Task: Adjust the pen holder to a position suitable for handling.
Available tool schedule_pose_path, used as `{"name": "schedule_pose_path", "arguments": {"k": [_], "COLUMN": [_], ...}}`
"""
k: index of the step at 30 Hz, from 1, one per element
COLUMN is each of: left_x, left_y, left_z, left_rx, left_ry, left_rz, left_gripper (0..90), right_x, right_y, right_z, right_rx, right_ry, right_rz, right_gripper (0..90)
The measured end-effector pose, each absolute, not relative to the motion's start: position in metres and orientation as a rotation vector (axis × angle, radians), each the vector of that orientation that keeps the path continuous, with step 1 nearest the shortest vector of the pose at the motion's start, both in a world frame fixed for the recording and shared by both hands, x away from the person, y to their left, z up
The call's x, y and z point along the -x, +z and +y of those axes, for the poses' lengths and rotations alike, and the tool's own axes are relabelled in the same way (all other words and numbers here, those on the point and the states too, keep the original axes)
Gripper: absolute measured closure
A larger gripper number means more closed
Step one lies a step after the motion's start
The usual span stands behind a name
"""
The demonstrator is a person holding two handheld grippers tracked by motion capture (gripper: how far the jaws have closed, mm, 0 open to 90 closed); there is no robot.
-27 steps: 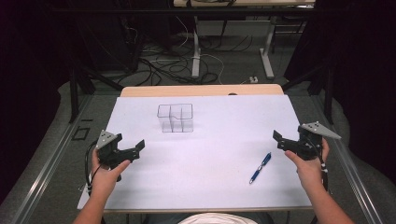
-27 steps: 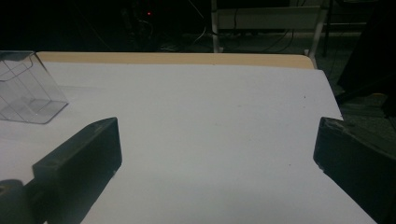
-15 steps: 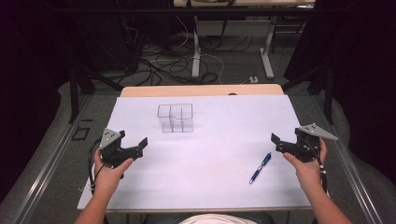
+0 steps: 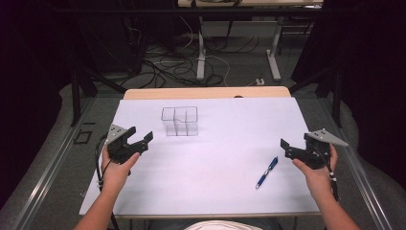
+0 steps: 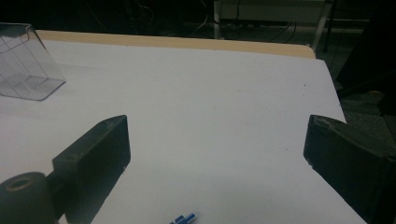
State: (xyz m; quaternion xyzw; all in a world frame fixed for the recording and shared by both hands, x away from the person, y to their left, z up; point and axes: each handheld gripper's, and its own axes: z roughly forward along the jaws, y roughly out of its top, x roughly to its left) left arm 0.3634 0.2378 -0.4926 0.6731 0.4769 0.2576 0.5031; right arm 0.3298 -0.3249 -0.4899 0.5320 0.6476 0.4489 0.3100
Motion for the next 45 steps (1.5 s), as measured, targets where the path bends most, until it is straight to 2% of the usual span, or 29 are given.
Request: {"name": "schedule_pose_path", "arguments": {"k": [7,14,21,34,45], "left_x": [-0.38,-0.397,-0.407,-0.429,-0.446], "left_y": [-0.485,-0.476,-0.471,-0.474,-0.487], "left_z": [0.236,0.226,0.223,0.219,0.218], "left_rx": [-1.618,-1.594,-1.59,-1.575,-1.496], "left_ry": [0.622,0.631,0.617,0.489,0.37], "left_rz": [1.138,1.155,1.191,1.256,1.372], "left_gripper": [34.6,34.8,39.8,62.4,75.7], "right_x": [-0.33,-0.331,-0.331,-0.332,-0.333], "right_y": [-0.491,-0.493,-0.493,-0.495,-0.497], "right_z": [-0.324,-0.321,-0.322,-0.323,-0.324], "right_rx": [-1.393,-1.399,-1.396,-1.418,-1.424], "right_ry": [1.172,1.174,1.176,1.175,1.185], "right_rz": [1.74,1.722,1.744,1.738,1.742], "right_gripper": [7.3,9.1,9.2,10.3,11.1]}}
